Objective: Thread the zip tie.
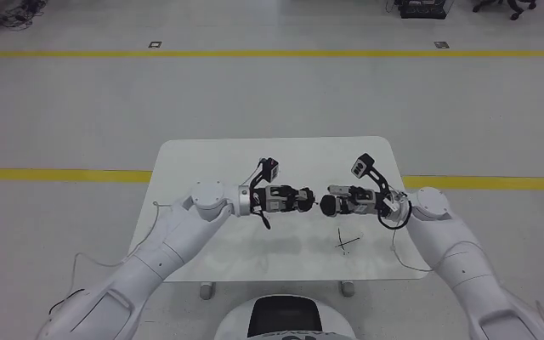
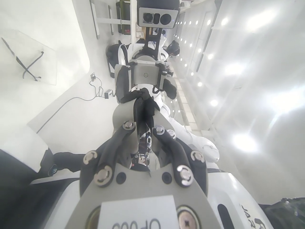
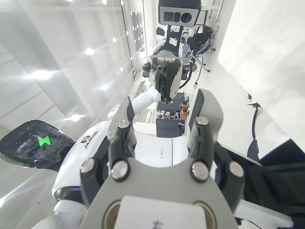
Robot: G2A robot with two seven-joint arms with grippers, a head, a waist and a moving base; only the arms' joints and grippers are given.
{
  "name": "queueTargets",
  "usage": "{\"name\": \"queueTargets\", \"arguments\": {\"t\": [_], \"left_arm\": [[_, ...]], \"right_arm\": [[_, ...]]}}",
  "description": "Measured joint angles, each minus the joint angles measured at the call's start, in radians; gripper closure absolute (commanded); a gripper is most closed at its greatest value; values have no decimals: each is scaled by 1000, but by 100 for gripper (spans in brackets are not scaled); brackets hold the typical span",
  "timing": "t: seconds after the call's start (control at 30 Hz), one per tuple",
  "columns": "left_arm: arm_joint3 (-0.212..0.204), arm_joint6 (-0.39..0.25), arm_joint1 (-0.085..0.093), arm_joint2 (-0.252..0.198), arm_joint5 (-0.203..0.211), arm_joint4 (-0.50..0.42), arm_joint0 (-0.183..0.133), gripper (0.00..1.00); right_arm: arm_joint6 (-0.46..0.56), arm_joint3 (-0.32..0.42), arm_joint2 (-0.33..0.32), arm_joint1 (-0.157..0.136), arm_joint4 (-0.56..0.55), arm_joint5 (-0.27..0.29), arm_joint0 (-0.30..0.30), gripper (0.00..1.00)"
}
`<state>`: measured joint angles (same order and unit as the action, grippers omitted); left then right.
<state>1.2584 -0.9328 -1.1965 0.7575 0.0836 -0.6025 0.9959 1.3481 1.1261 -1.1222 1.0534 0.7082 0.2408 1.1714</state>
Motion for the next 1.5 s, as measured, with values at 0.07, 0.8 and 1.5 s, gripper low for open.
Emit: {"name": "queueTargets", "arguments": {"t": [0.07, 0.8, 1.5], "left_arm": [[8, -6, 4, 7, 34, 23, 3, 100], [-49, 38, 33, 109, 257, 55, 56, 100], [-49, 35, 35, 114, 256, 52, 59, 100]], "right_arm": [[-6, 1, -4, -1, -3, 1, 2, 0], [-6, 2, -3, -1, -4, 0, 2, 0], [-216, 167, -55, -52, -510, -139, 59, 0]]}}
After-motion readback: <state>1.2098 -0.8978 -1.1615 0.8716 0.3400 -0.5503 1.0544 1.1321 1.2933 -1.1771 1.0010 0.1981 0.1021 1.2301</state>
